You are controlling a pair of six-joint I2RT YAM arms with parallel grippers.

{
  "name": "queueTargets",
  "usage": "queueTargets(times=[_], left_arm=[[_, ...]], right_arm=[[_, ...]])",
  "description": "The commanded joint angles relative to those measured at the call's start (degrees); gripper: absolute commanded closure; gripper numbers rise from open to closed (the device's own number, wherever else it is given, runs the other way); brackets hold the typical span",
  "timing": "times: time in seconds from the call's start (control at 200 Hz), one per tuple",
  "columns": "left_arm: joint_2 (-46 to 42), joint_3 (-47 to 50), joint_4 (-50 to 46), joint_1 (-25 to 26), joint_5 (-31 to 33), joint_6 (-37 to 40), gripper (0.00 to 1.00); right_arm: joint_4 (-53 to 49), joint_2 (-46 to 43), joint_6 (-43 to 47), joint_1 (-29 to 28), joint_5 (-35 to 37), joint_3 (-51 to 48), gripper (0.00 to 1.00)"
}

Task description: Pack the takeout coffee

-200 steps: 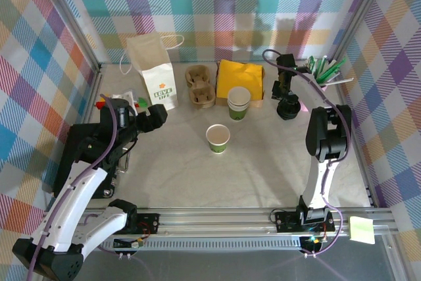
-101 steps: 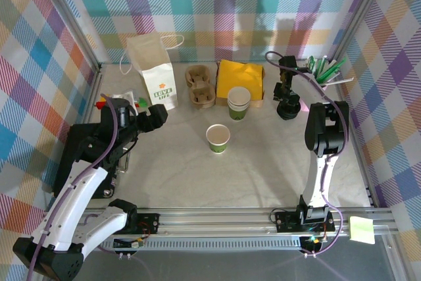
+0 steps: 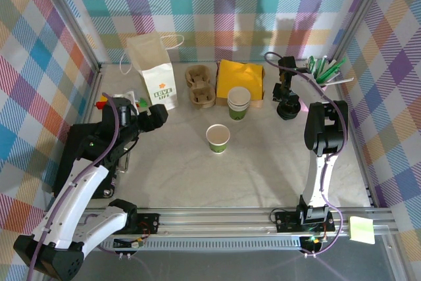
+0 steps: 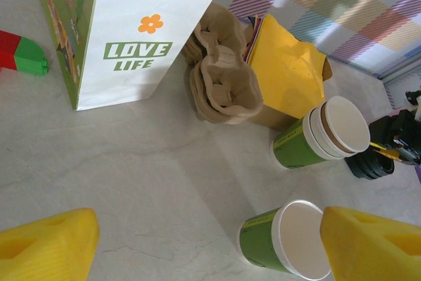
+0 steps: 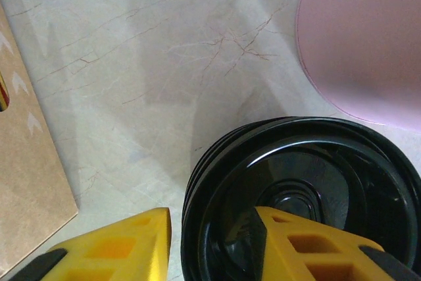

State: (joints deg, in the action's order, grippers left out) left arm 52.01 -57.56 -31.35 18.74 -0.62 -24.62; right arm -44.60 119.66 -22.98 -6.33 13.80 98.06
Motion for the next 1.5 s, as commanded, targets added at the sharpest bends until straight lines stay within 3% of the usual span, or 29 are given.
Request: queueTargets(times=[0.0,0.355,0.94,1.095,1.255,1.35,1.495], left_arm=[[-0.7,-1.8,0.1,0.6,-0.9,1.0,0.14],[-1.0,-1.8,-0.4,0.6,-0.9,0.9,0.14],[-1.1,-1.5,0.1,0.6,-1.7,0.5,0.14],[-0.7,-1.4,1.1,0.7,-3.4,0.0,0.14],[0.5,-1.0,4.4,2.1,-6.4,-1.6,0.15],[2.1,-1.3,6.8,6.2,-6.0,-2.0,0.17],[5.6,-2.2,12.0,14.0,-4.8,-1.7,0.17]], right_arm=[[-0.2,1.3,1.1,0.4,-0.8,2.1,0.64],[0.2,0.2,1.0,0.6,-0.9,1.3,0.81],[-1.0,-9.4,1.2,0.5,-2.8,-1.3,0.85],[-0.1,-16.3,-1.7,0.5,-11.8,-3.7,0.88],[6.9,-25.3,-8.7,-0.2,-29.2,-10.3,0.89],[10.5,-29.6,-13.2,-1.9,-35.7,-13.2,0.89],[16.9,-36.0,-20.6,-6.3,-40.0,-18.4,0.9]])
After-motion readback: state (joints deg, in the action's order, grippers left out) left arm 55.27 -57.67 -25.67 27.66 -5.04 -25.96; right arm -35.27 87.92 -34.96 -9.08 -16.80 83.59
